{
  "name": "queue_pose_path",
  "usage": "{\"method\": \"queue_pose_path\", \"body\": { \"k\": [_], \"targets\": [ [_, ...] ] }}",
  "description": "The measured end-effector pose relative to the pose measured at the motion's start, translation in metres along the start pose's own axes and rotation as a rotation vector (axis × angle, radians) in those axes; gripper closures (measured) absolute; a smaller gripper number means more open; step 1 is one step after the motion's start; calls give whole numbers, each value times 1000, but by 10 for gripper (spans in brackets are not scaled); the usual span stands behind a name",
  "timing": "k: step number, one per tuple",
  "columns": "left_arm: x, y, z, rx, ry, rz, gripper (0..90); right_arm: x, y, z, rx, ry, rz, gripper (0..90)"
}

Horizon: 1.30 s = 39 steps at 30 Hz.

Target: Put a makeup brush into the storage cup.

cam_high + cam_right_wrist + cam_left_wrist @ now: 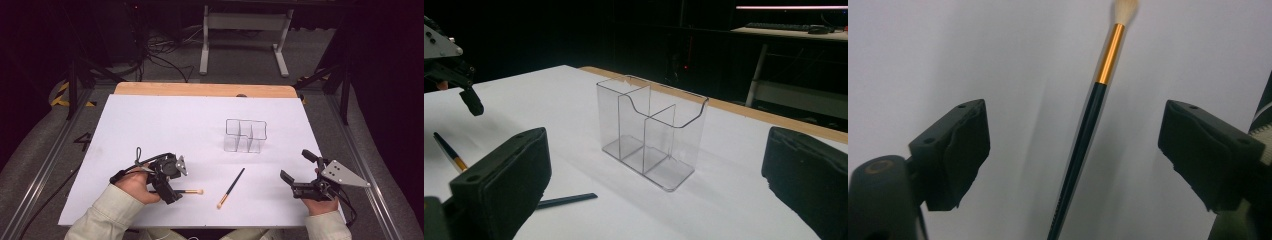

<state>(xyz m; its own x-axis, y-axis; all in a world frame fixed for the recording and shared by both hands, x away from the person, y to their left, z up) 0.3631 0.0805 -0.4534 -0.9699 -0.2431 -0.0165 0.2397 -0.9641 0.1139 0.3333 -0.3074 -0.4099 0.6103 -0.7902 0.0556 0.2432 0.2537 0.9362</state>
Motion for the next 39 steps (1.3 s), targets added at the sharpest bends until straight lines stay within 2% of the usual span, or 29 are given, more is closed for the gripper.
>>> {"method": "queue_pose_path", "body": {
  "k": [7, 12, 18, 26, 28, 39],
  "targets": [
    [0, 1, -4, -9, -16, -8, 211, 0, 0, 0, 0, -2, 2, 0],
    [2, 2, -8, -26, -25, -33, 255, 0, 0, 0, 0, -3, 1, 1],
    [4, 1, -11, -45, -38, -39, 385, -1, 0, -1, -3, -2, 2, 1],
    [5, 2, -13, -62, -60, -52, 486, 0, 0, 0, -3, -1, 2, 1],
    [5, 2, -14, -64, -73, -56, 506, 0, 0, 0, -1, -1, 4, 1],
    [6, 3, -19, -85, -73, -48, 547, -1, 0, 0, -2, -1, 4, 1]
  ]
}}
Point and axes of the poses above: each handheld gripper's, and its own axes: z roughly backward along the jaws, y roughly out of its top, x roughly to its right, the point moved 5 cm from there along -z, roughly forward along the jaws, and after that the axes turned 10 degrees about -x, right-handed, at the moved point
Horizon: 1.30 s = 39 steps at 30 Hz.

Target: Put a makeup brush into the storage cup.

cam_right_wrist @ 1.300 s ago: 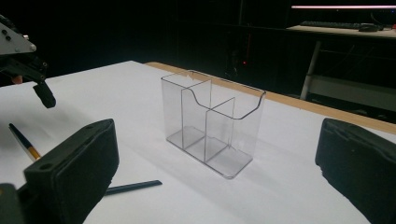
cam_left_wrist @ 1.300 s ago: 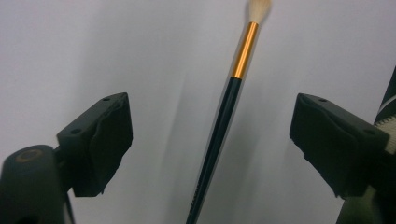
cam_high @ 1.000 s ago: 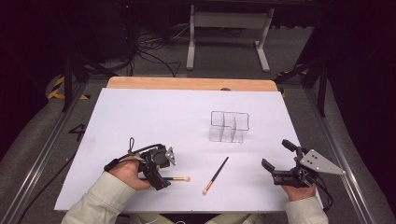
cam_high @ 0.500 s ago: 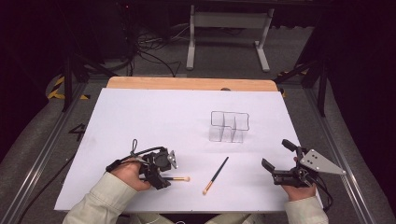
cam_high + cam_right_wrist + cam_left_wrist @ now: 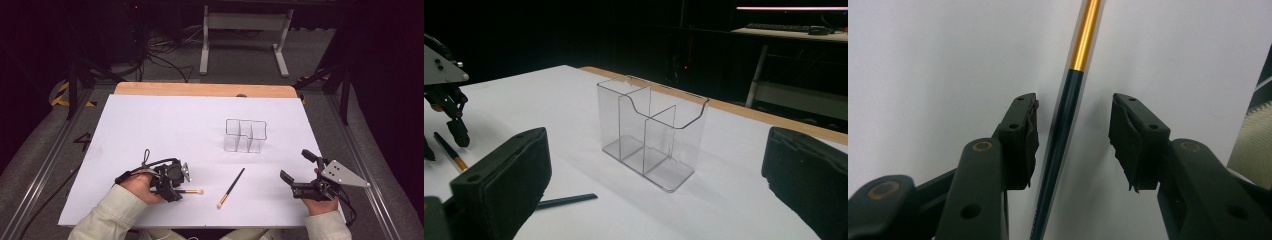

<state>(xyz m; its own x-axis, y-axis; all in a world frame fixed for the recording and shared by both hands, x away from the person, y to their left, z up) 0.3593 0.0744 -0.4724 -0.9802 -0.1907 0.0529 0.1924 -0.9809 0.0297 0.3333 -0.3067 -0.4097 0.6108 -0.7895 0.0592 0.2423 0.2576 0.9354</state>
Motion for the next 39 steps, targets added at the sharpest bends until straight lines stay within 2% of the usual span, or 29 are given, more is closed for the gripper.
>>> {"method": "queue_pose_path", "body": {
  "k": [3, 6, 10, 14, 18, 21, 28, 32, 36, 39],
  "targets": [
    [0, 1, -1, -8, -7, -9, 568, 0, 0, -1, -3, 0, -3, 1],
    [-1, 1, -1, -10, -14, 0, 610, 0, 0, 0, -2, 1, -2, 1],
    [-2, 1, -1, -14, -2, 4, 659, 0, -1, -1, -3, 1, -3, 1],
    [-1, 1, -1, -10, -5, -5, 762, 0, -1, -1, -6, -2, 1, 1],
    [-2, 1, -1, -20, 2, -7, 808, 0, -2, -1, -8, 0, -5, 1],
    [-2, 2, -2, -12, 4, -9, 814, 1, -2, -1, -6, 5, -13, 1],
    [-1, 3, 0, -42, 6, -7, 821, 1, -2, -2, -9, 6, -11, 1],
    [-1, 3, 1, -35, 2, 11, 822, 1, -3, -2, -10, 5, -9, 1],
    [-1, 3, 9, -2, -10, 30, 823, 1, -3, -3, -14, 6, -11, 1],
    [-1, 3, 16, 40, -9, 33, 823, 0, -4, -3, -18, 4, -12, 1]
  ]
}}
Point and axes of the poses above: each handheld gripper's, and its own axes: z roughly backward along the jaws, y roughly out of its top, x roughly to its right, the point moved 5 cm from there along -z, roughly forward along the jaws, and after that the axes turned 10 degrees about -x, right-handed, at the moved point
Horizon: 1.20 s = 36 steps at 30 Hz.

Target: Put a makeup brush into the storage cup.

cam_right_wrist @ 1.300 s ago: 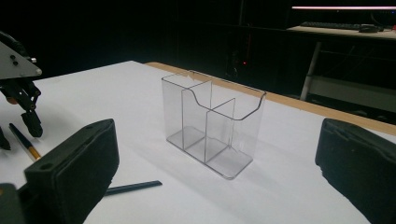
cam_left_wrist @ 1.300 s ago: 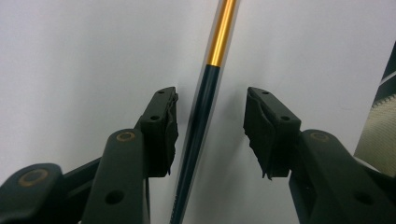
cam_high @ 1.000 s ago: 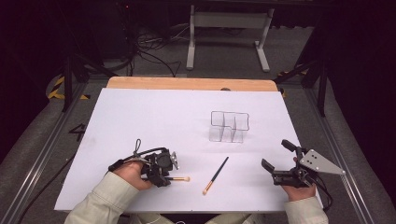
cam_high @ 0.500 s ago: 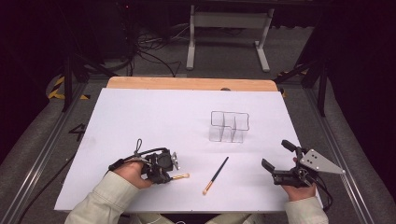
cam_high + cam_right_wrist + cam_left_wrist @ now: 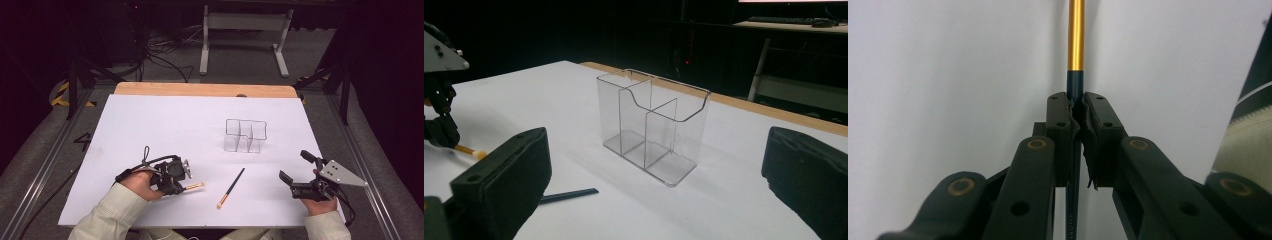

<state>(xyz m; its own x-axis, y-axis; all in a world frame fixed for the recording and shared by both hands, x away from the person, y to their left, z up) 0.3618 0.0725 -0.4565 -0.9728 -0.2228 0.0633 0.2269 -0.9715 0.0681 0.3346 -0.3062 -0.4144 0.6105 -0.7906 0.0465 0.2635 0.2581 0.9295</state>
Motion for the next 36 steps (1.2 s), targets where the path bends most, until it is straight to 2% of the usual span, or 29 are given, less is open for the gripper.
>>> {"method": "queue_pose_path", "body": {
  "k": [7, 8, 11, 12, 13, 19, 20, 25, 27, 28, 30, 33, 35, 36],
  "targets": [
    [-1, 0, 17, 116, -9, 23, 824, 1, -2, 1, -2, -2, -4, 1],
    [-3, 0, 19, 133, -5, 15, 824, 1, -2, 1, -2, -3, -5, 1],
    [-4, -1, 27, 191, 0, 27, 823, 1, -3, 1, -7, -6, -6, 1],
    [-4, -1, 27, 191, 0, 27, 824, 1, -3, 1, -7, -6, -6, 1],
    [-5, -1, 31, 233, -2, 29, 824, 1, -3, 1, -11, -6, -9, 1],
    [-6, -3, 46, 359, 3, 49, 824, 1, -4, 1, -12, -6, -8, 1],
    [-6, -3, 46, 359, 3, 49, 824, 1, -4, 1, -12, -6, -8, 1],
    [-8, -5, 52, 435, -7, 63, 824, 1, -4, 1, -15, -4, -8, 1],
    [-8, -6, 54, 471, -8, 69, 825, 1, -5, 0, -20, -5, -9, 1],
    [-9, -7, 57, 508, -13, 65, 825, 1, -5, -1, -26, -4, -10, 1],
    [-9, -7, 59, 532, -29, 63, 824, 0, -6, -2, -28, 0, -5, 1],
    [-9, -8, 61, 567, -28, 61, 825, 0, -5, -1, -27, -1, -5, 1],
    [-9, -8, 63, 607, -14, 59, 825, 0, -6, -1, -27, -1, -8, 1],
    [-9, -8, 63, 607, -14, 59, 825, 0, -6, -1, -27, -1, -8, 1]
  ]
}}
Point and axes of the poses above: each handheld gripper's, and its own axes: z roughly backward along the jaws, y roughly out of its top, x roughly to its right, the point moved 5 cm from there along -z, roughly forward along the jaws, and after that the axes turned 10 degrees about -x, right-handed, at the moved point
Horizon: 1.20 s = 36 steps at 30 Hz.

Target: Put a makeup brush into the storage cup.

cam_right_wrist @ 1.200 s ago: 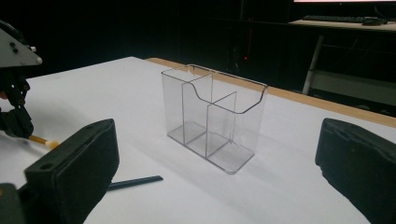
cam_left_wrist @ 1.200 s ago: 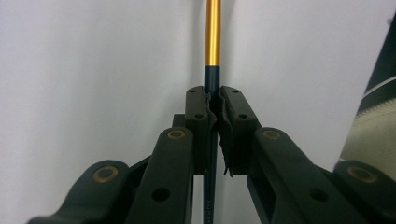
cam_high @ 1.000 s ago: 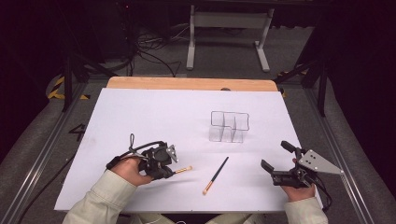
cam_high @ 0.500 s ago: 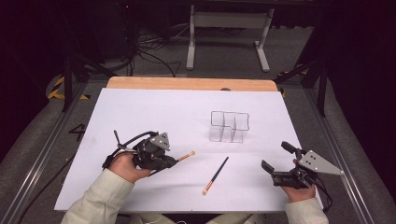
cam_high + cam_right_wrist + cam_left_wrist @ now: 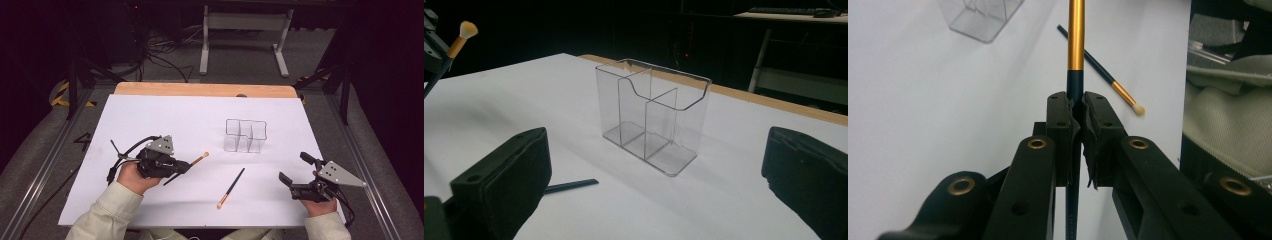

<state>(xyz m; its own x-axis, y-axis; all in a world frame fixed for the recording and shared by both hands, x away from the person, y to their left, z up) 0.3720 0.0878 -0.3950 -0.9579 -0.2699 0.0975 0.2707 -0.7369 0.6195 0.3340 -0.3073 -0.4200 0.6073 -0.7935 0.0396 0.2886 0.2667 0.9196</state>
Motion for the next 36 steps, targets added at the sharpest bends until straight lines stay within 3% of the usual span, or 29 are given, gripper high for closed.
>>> {"method": "queue_pose_path", "body": {
  "k": [3, 19, 25, 29, 36],
  "targets": [
    [-1, 1, 5, 73, 4, -9, 824, 0, 0, 0, -1, 1, -5, 1],
    [-4, 2, 25, 319, -7, 2, 824, -1, -2, -4, -16, 2, -3, 1],
    [-5, 2, 30, 387, 18, 9, 824, -2, -2, -4, -16, 3, 0, 2],
    [-6, 3, 30, 436, 13, 21, 824, -2, -2, -4, -16, 6, 1, 2],
    [-7, 5, 27, 471, 37, 20, 824, -2, -2, -6, -17, 7, -1, 2]
  ]
}}
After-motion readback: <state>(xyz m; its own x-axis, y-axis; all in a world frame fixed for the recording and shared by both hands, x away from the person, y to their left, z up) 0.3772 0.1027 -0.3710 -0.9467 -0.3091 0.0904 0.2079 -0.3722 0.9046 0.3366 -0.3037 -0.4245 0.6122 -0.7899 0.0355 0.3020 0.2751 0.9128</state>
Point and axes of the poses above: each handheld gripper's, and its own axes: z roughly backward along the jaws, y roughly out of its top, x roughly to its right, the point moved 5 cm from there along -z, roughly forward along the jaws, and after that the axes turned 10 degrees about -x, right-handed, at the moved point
